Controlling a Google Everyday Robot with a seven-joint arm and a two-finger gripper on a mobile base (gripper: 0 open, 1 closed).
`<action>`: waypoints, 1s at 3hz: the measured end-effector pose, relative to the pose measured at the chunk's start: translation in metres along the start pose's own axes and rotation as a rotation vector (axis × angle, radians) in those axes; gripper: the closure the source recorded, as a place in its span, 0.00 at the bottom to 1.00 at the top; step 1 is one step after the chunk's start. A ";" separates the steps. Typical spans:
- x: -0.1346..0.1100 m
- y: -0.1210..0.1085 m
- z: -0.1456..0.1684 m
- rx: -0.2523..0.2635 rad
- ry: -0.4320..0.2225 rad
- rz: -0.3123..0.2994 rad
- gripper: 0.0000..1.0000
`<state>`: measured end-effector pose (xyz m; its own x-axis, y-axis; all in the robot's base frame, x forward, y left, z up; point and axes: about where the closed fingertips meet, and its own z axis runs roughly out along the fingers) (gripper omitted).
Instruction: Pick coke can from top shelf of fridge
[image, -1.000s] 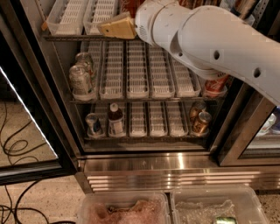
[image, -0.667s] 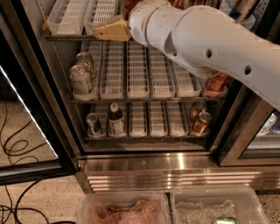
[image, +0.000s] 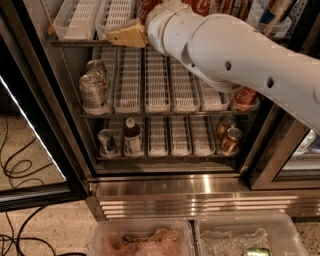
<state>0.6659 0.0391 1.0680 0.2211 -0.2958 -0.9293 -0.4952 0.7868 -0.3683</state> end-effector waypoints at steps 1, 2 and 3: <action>0.001 -0.012 0.000 0.070 -0.010 -0.005 0.00; -0.020 -0.009 -0.001 0.064 -0.045 0.031 0.00; -0.020 -0.009 -0.001 0.064 -0.045 0.030 0.00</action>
Offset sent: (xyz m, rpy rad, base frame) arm 0.0057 -0.0086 0.0027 0.0137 -0.0264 -0.0532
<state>0.6649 0.0373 1.0896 0.2454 -0.2475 -0.9373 -0.4478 0.8286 -0.3360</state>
